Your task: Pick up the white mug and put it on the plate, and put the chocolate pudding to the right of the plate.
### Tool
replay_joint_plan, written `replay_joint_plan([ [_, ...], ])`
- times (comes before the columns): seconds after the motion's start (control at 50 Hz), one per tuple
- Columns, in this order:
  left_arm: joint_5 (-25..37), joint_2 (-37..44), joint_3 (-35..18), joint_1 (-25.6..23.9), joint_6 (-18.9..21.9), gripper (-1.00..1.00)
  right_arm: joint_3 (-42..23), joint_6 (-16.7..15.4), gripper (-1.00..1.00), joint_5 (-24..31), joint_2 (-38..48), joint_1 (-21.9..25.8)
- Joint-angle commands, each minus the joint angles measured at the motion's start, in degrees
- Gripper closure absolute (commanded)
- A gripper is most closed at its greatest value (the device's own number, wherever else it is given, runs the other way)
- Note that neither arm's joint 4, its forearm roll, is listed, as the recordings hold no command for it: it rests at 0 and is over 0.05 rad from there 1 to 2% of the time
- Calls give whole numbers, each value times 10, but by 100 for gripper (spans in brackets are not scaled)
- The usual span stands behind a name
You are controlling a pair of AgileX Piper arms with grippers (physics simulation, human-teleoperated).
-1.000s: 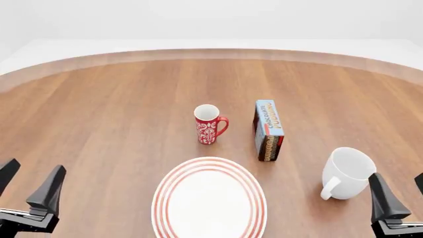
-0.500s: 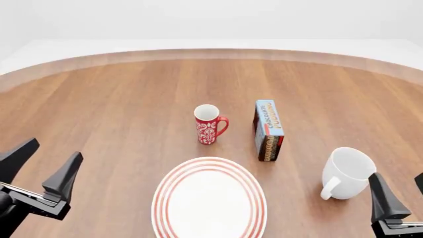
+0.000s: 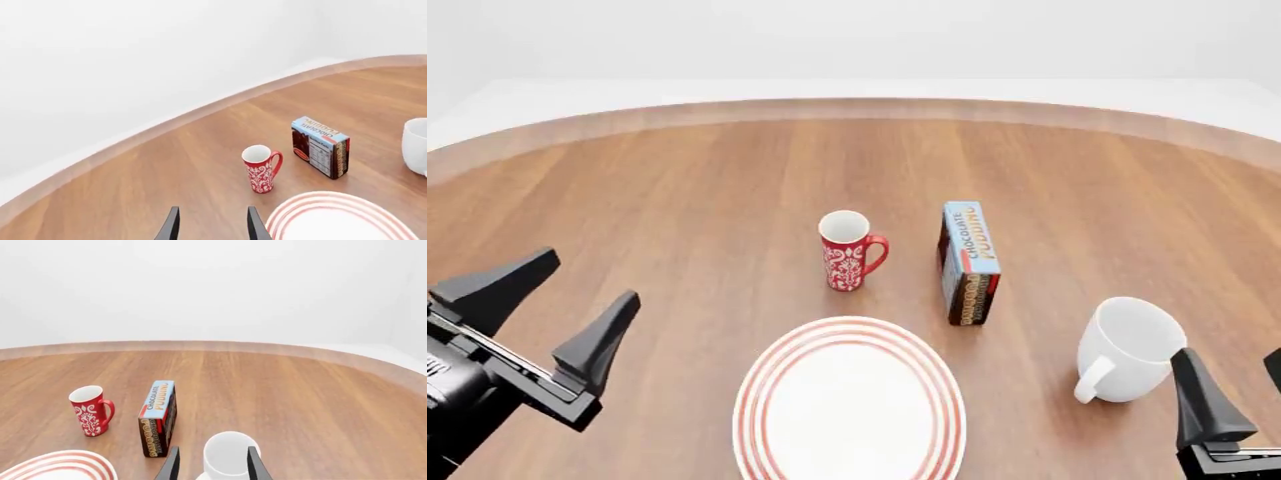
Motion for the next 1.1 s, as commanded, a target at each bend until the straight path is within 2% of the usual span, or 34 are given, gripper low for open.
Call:
replay_joint_plan([
  [0.02, -29, 49, -17, -44, 9, -100, 0, 0, -100, 0, 0, 0],
  [0.34, -43, 82, -31, -76, 3, -100, 0, 0, -100, 0, 0, 0],
  [0.74, -87, 177, -65, -133, 13, -100, 0, 0, -100, 0, 0, -1],
  [0.86, -115, 220, -72, -151, 0, -100, 0, 1, -100, 0, 0, -1],
  [1.1, -130, 261, -89, -179, -10, -100, 0, 1, -100, 0, 0, -2],
])
